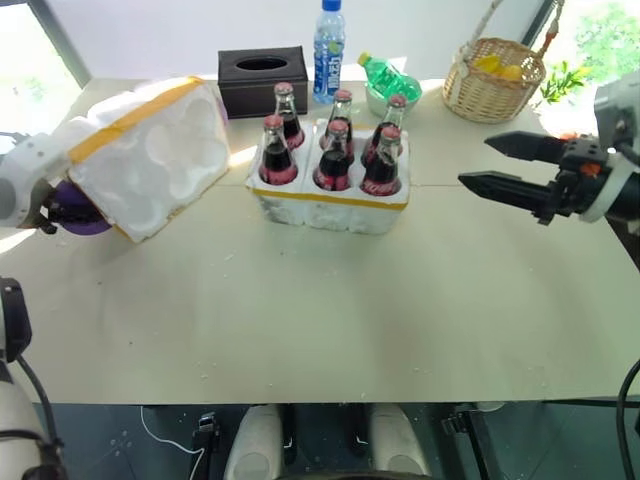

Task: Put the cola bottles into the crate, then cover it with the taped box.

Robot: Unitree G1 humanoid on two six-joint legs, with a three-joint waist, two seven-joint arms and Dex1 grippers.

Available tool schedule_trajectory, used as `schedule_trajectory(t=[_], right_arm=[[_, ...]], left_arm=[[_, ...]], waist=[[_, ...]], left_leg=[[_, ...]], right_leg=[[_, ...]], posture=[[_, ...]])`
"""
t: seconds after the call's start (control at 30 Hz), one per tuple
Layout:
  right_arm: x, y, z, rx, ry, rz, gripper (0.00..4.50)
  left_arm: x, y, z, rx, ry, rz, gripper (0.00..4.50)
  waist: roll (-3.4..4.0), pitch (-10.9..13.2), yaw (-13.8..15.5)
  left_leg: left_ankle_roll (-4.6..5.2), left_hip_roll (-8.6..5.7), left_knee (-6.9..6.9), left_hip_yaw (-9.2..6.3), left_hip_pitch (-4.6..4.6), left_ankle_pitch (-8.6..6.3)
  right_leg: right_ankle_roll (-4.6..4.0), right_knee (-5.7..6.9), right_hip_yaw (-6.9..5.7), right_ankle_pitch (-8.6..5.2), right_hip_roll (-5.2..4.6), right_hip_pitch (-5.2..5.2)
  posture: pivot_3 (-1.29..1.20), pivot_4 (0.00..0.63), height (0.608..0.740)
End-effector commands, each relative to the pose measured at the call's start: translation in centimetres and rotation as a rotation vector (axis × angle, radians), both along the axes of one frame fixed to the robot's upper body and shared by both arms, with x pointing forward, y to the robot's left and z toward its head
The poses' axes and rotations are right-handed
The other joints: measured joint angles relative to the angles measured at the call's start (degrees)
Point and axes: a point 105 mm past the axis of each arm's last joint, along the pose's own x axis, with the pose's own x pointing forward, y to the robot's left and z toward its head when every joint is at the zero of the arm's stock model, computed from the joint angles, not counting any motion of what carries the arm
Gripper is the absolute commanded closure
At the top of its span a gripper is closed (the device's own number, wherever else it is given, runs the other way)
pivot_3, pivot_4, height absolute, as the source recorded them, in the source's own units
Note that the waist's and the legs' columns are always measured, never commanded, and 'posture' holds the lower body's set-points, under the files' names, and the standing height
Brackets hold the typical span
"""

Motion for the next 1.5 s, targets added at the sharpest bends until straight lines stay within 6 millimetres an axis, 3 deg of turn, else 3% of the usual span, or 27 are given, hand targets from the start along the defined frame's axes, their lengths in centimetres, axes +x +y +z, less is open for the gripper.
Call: schedule_trajectory(t=[0.03, 0.1, 0.3, 0.43, 0.5, 0.63, 0.77, 0.97, 1.17, 1.3, 1.47, 1.5], right_arm=[[-1.0, 0.0, 1.4, -0.005, -0.047, 0.015, 0.0], [-1.3, 0.1, 1.3, 0.004, -0.018, 0.036, 0.0], [-1.2, -0.8, 1.7, -0.009, -0.059, -0.017, 0.0], [-1.2, -1.2, 1.4, -0.005, -0.05, -0.032, 0.0], [-1.1, -1.2, 1.3, 0.001, -0.048, -0.035, 0.0], [-0.8, -1.1, 1.2, 0.009, -0.044, -0.04, 0.0], [-0.6, -0.9, 1.3, 0.028, -0.048, -0.039, 0.0], [-0.7, -0.6, 1.3, 0.033, -0.055, -0.037, 0.0], [-0.8, -0.5, 1.1, 0.041, -0.057, -0.052, 0.0], [-1.1, -0.5, 0.6, 0.041, -0.05, -0.067, 0.0], [-1.5, -0.7, 0.6, 0.044, -0.052, -0.084, 0.0], [-1.5, -0.7, 0.6, 0.042, -0.052, -0.085, 0.0]], left_arm=[[0.1, 0.3, 1.1, 0.027, -0.044, 0.002, 3.77], [0.3, 0.6, 1.8, 0.076, -0.083, -0.001, 3.77], [2.5, -1.1, 7.2, 0.168, -0.358, -0.065, 3.77], [4.1, -4.3, 13.1, 0.272, -0.66, -0.147, 3.77], [4.5, -6.9, 16.2, 0.34, -0.855, -0.228, 3.77], [4.6, -11.4, 18.7, 0.424, -1.096, -0.361, 3.77], [5.1, -15.2, 17.8, 0.662, -1.214, -0.517, 3.77], [6.6, -18.6, 15.1, 0.949, -1.286, -0.668, 3.77], [7.0, -21.2, 14.3, 0.928, -1.373, -0.726, 3.77], [7.0, -22.0, 14.1, 0.858, -1.4, -0.719, 3.77], [7.5, -22.4, 12.1, 0.904, -1.339, -0.778, 3.77], [7.7, -22.3, 11.7, 0.909, -1.313, -0.779, 3.41]], waist=[[0.0, 0.0, -0.03], [0.0, 0.0, -0.01], [-0.07, 0.02, 0.07], [-0.11, 0.01, 0.23], [-0.11, 0.01, 0.15], [-0.11, 0.01, 0.04], [-0.1, 0.0, -0.21], [-0.09, 0.0, 0.16], [-0.11, 0.0, 0.21], [-0.11, 0.0, 0.07], [-0.11, 0.0, 0.03], [-0.11, 0.0, 0.05]], left_leg=[[-0.01, 0.0, 0.0, 0.0, 0.0, 0.0], [-0.01, 0.0, 0.01, 0.0, 0.0, 0.01], [-0.01, 0.0, 0.03, -0.01, -0.04, 0.01], [-0.03, -0.03, 0.04, -0.04, -0.05, 0.02], [-0.08, -0.03, 0.06, -0.03, -0.05, 0.04], [-0.24, -0.04, 0.08, 0.0, -0.03, 0.14], [-0.25, -0.1, 0.07, 0.06, -0.01, 0.15], [-0.23, -0.15, 0.07, 0.07, 0.0, 0.14], [-0.14, -0.16, 0.08, 0.03, -0.08, 0.08], [-0.16, -0.16, 0.08, 0.05, -0.07, 0.1], [-0.16, -0.16, 0.08, 0.08, -0.04, 0.1], [-0.16, -0.16, 0.08, 0.07, -0.04, 0.1]], right_leg=[[0.0, 0.0, 0.0, 0.0, 0.0, 0.0], [0.0, 0.0, 0.0, 0.0, 0.0, 0.0], [0.0, 0.01, -0.01, 0.0, 0.0, -0.01], [0.01, -0.02, -0.02, 0.01, -0.02, 0.03], [0.05, -0.04, -0.02, 0.03, -0.03, 0.05], [0.07, -0.04, -0.01, 0.04, -0.03, 0.05], [0.06, -0.02, 0.01, 0.04, 0.02, 0.04], [0.07, -0.03, 0.02, 0.05, 0.01, 0.06], [0.15, -0.05, 0.01, 0.09, -0.02, 0.07], [0.17, -0.05, 0.01, 0.1, -0.02, 0.08], [0.17, -0.05, 0.02, 0.1, -0.01, 0.06], [0.17, -0.05, 0.02, 0.1, -0.01, 0.07]], posture=[[0.0, 0.15, 0.74], [0.0, 0.15, 0.74], [0.0, 0.15, 0.74], [0.0, 0.15, 0.74], [0.0, 0.15, 0.74], [0.0, 0.15, 0.74], [0.0, 0.15, 0.74], [0.0, 0.15, 0.74], [0.0, 0.15, 0.74], [0.0, 0.15, 0.74], [0.0, 0.15, 0.74], [0.0, 0.15, 0.74]])
